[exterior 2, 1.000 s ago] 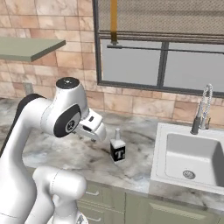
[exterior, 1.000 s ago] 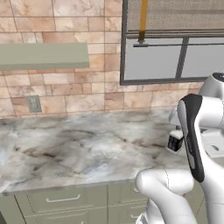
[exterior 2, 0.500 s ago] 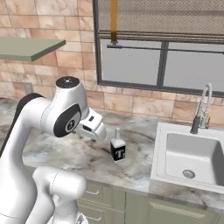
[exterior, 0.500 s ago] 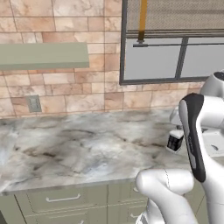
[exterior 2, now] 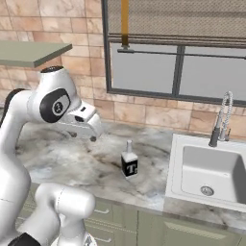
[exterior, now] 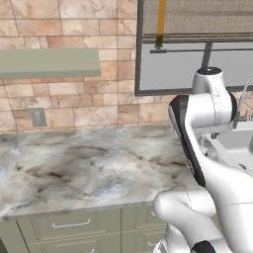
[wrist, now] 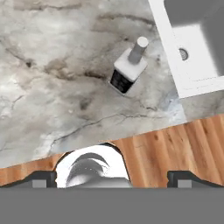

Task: Place the drinks on the dining counter in a tight cluster.

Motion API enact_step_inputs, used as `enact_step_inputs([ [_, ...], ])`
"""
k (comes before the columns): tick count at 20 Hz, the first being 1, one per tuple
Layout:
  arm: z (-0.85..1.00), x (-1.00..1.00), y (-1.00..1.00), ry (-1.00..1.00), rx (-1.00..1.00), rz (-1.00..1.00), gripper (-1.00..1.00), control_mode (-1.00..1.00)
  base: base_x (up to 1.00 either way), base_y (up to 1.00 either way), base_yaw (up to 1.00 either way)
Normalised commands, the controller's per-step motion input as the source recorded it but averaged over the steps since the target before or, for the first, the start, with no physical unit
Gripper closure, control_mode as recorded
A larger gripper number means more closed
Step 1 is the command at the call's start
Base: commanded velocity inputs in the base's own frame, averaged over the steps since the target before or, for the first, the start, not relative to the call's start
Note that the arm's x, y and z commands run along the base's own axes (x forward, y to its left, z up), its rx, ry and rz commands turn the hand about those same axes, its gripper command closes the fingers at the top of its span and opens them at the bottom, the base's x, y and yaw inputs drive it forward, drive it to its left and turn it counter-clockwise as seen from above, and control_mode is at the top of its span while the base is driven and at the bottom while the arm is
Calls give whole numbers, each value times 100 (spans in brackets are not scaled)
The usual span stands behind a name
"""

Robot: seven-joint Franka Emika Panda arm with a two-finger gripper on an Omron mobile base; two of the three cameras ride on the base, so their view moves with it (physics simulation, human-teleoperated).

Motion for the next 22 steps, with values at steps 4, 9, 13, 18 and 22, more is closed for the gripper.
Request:
enact_step_inputs([
  [4,13,60,-2,27,-11,-3,-100,-100,0,0,0],
  [9,-44,99,-85,11,3,-2,-100,-100,0,0,0],
  [13,-44,99,-98,26,16,-9,-100,-100,0,0,0],
  [18,-21,67,-62,14,13,-9,-100,-100,0,0,0],
  [22,-38,21,-8,-4,19,-3,-100,-100,0,0,0],
])
